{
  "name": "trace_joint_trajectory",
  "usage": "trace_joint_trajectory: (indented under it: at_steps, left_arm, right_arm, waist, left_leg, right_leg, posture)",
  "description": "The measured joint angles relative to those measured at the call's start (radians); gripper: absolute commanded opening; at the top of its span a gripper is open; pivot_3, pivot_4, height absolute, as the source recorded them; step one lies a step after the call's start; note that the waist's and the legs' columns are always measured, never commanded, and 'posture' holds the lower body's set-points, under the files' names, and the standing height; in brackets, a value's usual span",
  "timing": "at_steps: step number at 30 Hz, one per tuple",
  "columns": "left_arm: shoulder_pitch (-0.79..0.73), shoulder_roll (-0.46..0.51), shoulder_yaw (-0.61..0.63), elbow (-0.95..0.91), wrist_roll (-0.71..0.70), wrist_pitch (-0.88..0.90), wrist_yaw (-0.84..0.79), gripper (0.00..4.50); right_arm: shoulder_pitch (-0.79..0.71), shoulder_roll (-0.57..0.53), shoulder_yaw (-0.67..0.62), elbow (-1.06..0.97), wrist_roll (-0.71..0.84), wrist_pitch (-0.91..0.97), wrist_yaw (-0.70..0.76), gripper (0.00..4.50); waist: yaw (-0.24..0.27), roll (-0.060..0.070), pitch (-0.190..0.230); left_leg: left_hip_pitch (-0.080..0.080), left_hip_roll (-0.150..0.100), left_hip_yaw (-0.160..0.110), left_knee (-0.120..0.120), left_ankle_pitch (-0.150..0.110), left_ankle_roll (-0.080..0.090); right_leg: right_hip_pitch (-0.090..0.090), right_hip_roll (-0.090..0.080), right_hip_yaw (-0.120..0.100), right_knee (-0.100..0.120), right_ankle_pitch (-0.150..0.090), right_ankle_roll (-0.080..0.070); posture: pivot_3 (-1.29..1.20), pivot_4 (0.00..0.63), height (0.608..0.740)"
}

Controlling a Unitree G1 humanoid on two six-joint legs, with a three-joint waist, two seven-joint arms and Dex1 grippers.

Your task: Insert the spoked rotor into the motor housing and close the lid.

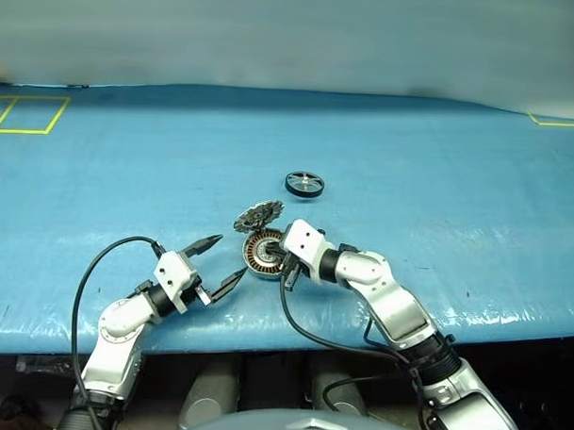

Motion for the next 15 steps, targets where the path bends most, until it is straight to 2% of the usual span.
trace_joint_trajectory:
  at_steps: [15]
  left_arm:
    - [-0.011,-0.006,-0.004,0.011,0.000,0.000,-0.002,4.25]
  right_arm:
    - [0.022,-0.062,-0.081,-0.129,0.042,0.033,0.010,0.02]
  waist:
    - [0.000,0.000,0.000]
  left_leg:
    - [-0.003,0.000,0.000,0.000,0.000,0.000]
  right_leg:
    - [0.000,0.001,0.000,0.000,0.000,0.000]
  posture:
    - [0.00,0.150,0.740]
